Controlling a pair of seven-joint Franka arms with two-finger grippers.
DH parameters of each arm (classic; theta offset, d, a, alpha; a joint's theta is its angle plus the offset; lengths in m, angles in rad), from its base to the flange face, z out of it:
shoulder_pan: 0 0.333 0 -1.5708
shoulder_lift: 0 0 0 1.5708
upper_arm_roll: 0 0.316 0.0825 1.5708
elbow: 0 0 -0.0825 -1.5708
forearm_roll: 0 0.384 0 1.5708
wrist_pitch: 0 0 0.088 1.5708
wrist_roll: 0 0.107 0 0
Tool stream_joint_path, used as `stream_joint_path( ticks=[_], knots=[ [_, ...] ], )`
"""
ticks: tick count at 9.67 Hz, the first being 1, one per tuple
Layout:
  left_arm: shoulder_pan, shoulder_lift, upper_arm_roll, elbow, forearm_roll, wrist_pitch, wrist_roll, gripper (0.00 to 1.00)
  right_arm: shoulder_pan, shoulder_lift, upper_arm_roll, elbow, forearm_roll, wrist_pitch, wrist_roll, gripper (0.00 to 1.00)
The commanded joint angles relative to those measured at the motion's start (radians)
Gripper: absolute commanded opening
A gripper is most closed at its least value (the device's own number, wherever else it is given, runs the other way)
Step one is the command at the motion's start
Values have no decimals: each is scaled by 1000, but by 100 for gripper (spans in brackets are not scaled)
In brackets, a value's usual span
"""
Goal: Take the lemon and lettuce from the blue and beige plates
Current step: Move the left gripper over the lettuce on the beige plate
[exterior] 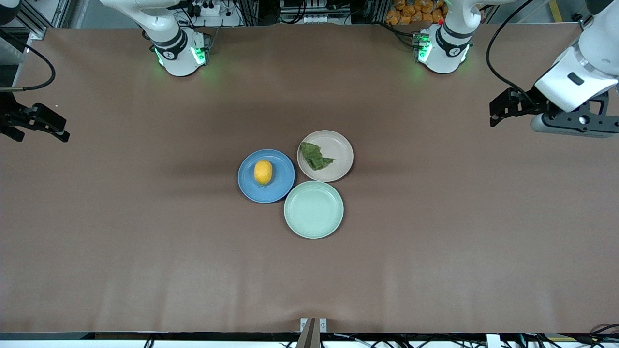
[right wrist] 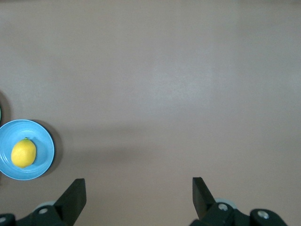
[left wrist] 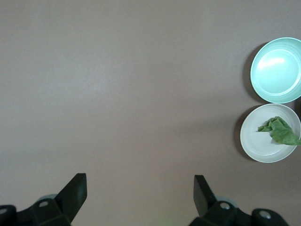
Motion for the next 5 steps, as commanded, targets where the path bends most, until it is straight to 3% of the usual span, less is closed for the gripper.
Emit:
stream_joint_path(
  ticks=[1, 3, 5],
  knots=[
    [-3, 32, -5, -13, -79, -2, -72, 100, -3, 15, 0, 30, -13, -19, 0, 100],
    [-4, 47, -10, -29, -136, 2, -116, 100, -5, 15, 0, 30, -13, -19, 0, 100],
    [-26, 60, -58, -74, -139, 68, -178, 100, -3, 15, 0, 30, -13, -19, 0, 100]
  ],
)
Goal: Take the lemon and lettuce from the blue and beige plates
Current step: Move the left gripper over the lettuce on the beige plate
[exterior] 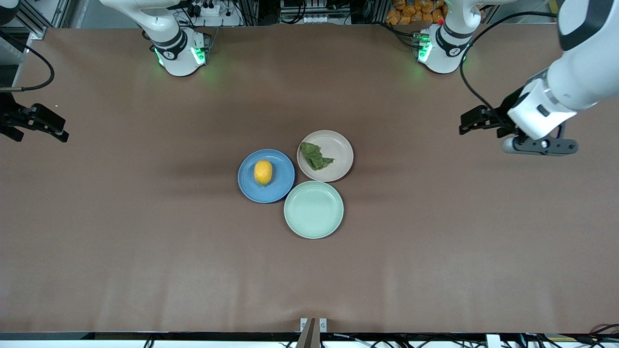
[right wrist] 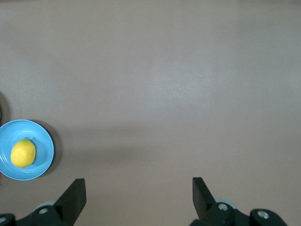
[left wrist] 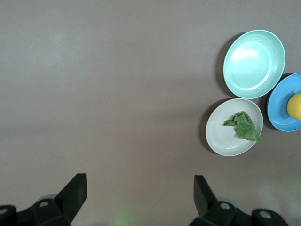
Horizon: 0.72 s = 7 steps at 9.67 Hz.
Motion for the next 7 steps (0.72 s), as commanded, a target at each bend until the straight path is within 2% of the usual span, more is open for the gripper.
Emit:
stream_joint_path(
  ticks=[1, 4, 6, 7],
  knots=[
    [-15, -7, -59, -79, -22, 96, -124, 100, -4, 13, 1, 29, -13, -18, 0, 100],
    [-18, -3, -209, -244, -7, 284, -305, 100, -4, 13, 0, 29, -13, -18, 0, 100],
    [-62, 48, -245, -279, -7, 354, -391, 100, -4, 13, 1, 29, -13, -18, -1, 100],
    [-122, 88, -243, -279, 19, 396, -471, 100, -4, 13, 1, 27, -13, -18, -1, 100]
  ],
)
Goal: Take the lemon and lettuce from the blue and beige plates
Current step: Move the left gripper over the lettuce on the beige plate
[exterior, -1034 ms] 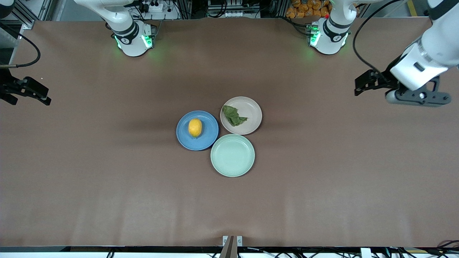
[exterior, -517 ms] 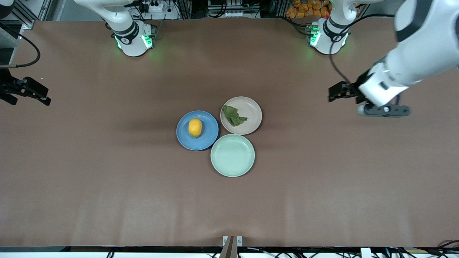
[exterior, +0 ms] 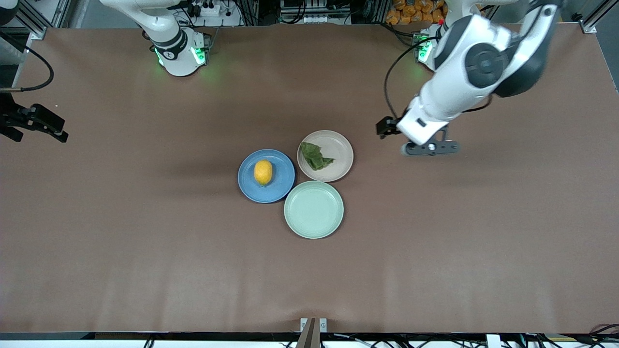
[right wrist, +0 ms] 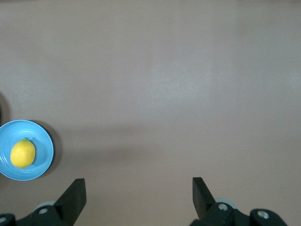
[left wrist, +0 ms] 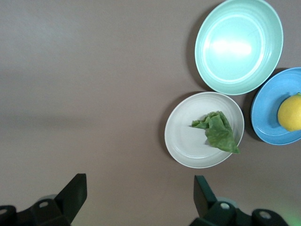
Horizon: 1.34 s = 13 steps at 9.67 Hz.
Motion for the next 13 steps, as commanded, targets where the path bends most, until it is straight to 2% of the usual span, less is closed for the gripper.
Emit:
stream_joint_path(
  ticks=[1, 6, 11, 13],
  knots=[
    [-90, 82, -3, 0, 88, 81, -170, 100, -3, 11, 3, 23, -13, -16, -1, 100],
    [-216, 247, -3, 15, 213, 252, -408, 100, -3, 11, 3, 23, -11, -18, -1, 100],
    [-260, 374, 3, 66, 232, 353, -492, 100, 4, 11, 3, 23, -10, -34, 0, 100],
    [-297, 431, 4, 67, 329, 390, -563, 100, 6, 11, 3, 23, -10, -35, 0, 100]
  ],
)
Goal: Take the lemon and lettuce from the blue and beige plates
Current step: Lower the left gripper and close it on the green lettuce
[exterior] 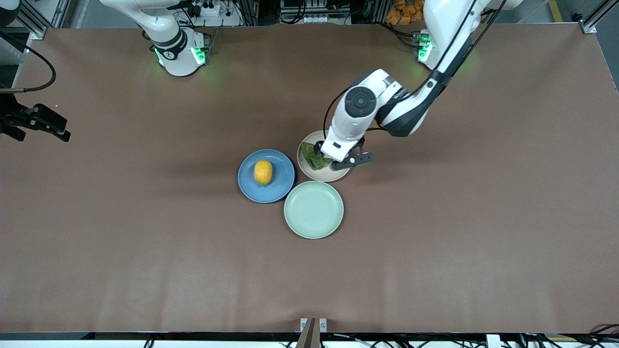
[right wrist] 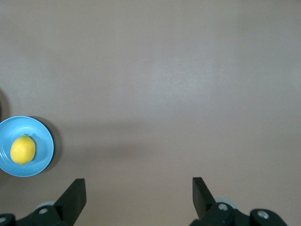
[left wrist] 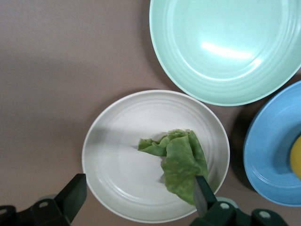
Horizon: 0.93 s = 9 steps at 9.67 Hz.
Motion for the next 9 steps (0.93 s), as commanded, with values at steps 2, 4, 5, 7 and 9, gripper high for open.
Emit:
stream_joint_path(
  ticks=[2, 4, 5, 7, 9],
  knots=[
    [-57, 101, 9, 33, 141, 60, -142, 100, 3, 7, 0, 22, -10, -19, 0, 100],
    [-69, 126, 10, 51, 149, 90, -153, 100, 7, 7, 0, 20, -7, -23, 0, 100],
    [-72, 157, 10, 88, 151, 99, -155, 100, 9, 7, 2, 22, -1, -54, 2, 100],
    [-88, 191, 12, 125, 168, 106, -134, 100, 30, 7, 7, 22, 3, -91, 3, 100],
    [-91, 197, 10, 123, 238, 106, -132, 100, 53, 7, 7, 22, 3, -97, 3, 100]
  ],
)
